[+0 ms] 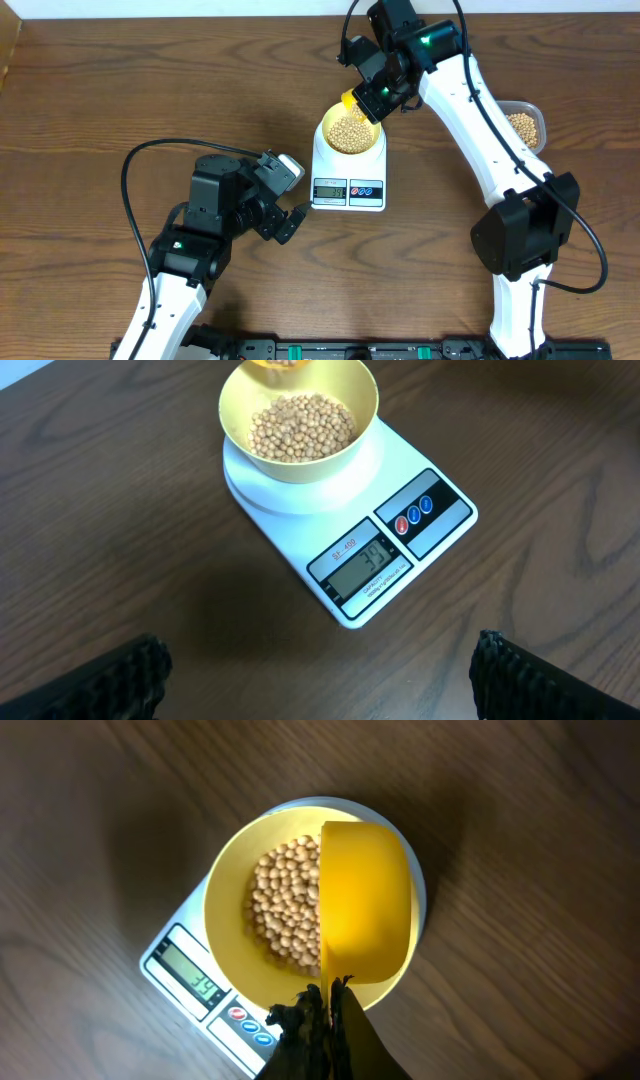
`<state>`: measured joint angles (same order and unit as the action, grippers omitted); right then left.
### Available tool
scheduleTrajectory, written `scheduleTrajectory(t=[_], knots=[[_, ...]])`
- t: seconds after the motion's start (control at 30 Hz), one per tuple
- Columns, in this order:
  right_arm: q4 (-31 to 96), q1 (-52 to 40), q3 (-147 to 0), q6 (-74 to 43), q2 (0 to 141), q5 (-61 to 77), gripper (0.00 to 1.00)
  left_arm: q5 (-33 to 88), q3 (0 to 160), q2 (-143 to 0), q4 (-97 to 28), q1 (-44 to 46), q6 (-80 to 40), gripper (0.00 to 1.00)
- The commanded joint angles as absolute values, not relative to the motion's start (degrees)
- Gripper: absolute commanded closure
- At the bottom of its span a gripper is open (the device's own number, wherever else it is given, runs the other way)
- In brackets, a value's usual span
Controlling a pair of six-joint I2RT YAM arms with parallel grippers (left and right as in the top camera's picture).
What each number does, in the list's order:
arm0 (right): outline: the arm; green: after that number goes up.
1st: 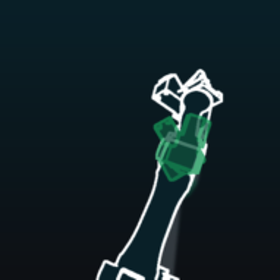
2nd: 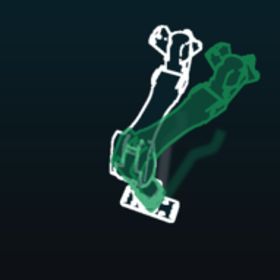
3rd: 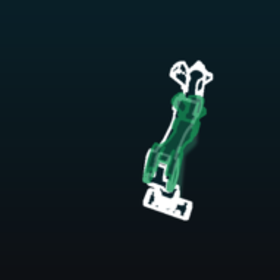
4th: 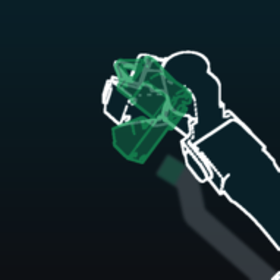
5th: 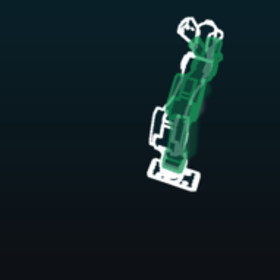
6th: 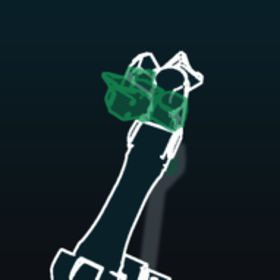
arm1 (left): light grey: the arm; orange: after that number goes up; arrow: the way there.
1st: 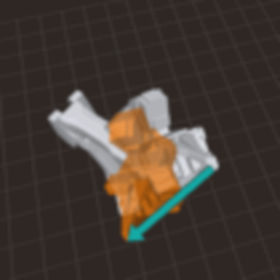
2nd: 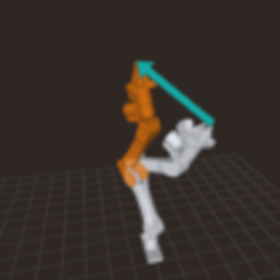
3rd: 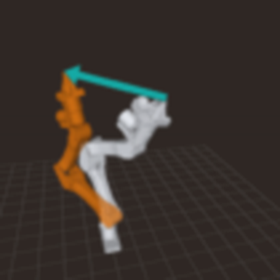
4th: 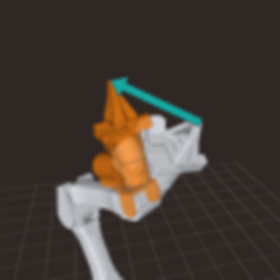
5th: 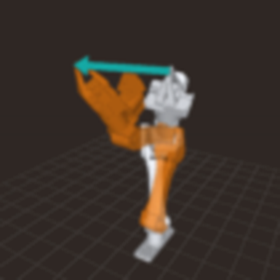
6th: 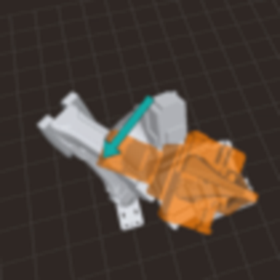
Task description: Scoop item into bowl and weigh 50g on scale
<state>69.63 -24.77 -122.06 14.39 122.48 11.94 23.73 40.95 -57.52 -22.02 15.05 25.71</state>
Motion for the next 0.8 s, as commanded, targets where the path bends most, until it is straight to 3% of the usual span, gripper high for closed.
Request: scheduleTrajectory(t=[0.0,0.77], knots=[[69.89,-25.32,-124.01,15.51,122.37,10.81,0.99,24.45,41.6,-57.23,-21.98,14.81,25.87,0.02],[70.43,-26.72,-125.95,17.47,120.09,8.43,0.99,24.43,41.6,-57.23,-21.98,14.81,25.87,0.02]])
